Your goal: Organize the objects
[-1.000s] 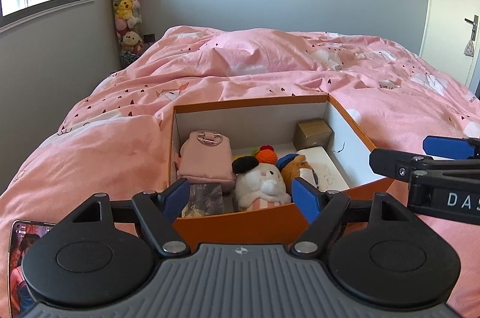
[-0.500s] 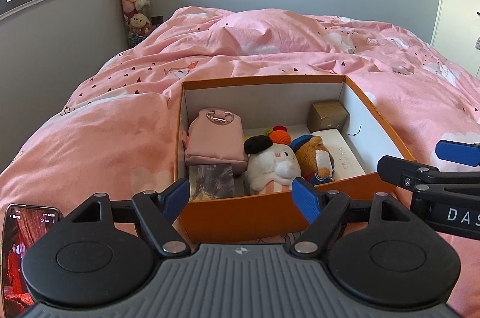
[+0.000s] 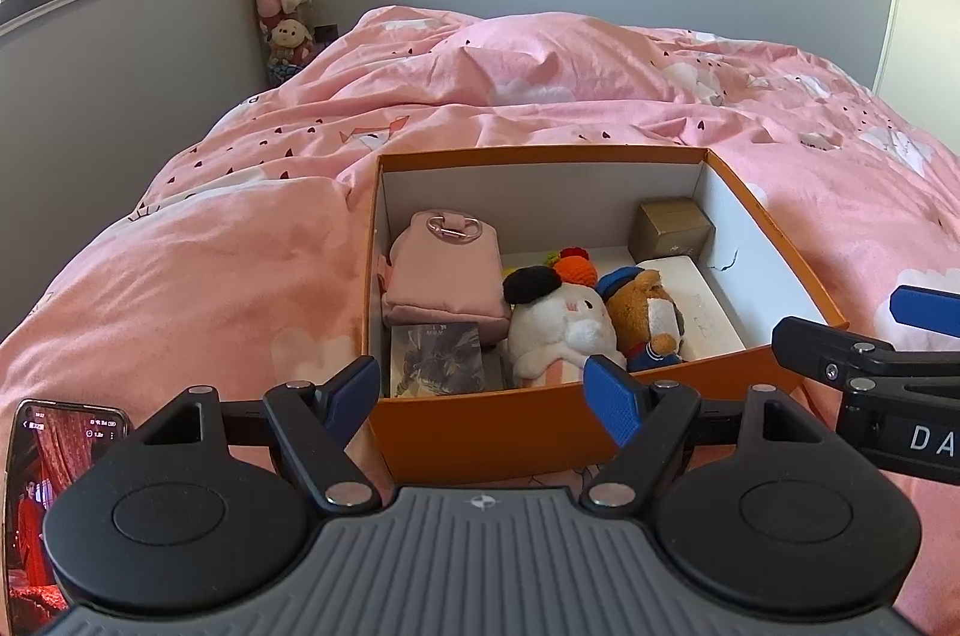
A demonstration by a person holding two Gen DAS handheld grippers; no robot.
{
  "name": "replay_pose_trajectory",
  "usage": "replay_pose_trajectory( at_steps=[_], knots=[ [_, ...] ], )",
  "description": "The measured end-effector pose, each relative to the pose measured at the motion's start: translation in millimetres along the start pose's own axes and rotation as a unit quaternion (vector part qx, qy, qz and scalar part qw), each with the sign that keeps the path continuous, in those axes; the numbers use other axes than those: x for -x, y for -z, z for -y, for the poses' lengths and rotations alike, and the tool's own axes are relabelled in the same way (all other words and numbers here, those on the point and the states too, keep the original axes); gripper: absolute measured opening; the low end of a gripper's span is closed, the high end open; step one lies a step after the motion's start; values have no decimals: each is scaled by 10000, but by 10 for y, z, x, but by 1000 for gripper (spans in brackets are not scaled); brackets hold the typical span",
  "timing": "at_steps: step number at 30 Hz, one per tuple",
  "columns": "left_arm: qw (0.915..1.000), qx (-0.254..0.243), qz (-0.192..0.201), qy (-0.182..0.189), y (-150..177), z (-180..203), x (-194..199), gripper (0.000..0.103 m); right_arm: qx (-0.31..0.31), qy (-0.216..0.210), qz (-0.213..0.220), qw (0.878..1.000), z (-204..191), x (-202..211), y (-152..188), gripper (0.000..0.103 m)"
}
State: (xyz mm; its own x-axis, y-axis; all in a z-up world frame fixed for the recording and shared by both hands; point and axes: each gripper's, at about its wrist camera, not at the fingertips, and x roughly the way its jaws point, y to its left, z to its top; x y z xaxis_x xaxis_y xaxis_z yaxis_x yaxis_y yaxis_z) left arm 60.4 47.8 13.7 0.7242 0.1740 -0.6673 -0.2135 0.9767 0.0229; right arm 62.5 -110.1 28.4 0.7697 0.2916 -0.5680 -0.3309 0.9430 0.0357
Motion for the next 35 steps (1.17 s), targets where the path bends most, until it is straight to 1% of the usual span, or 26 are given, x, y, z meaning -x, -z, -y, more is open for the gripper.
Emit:
replay_pose_trajectory(
  at_steps=[6,14,35],
  knots=[
    [10000,-20,10,10,-2,5,8,90,70,-9,41,10000,-26,20,-8,92],
    [9999,-2,-132,-50,1,-14,-22,90,102,-5,2,9999,-44,9,-8,92],
    [9998,17,-144,-141,4,-25,-22,90,52,33,-37,10000,-35,3,28,93]
  ],
)
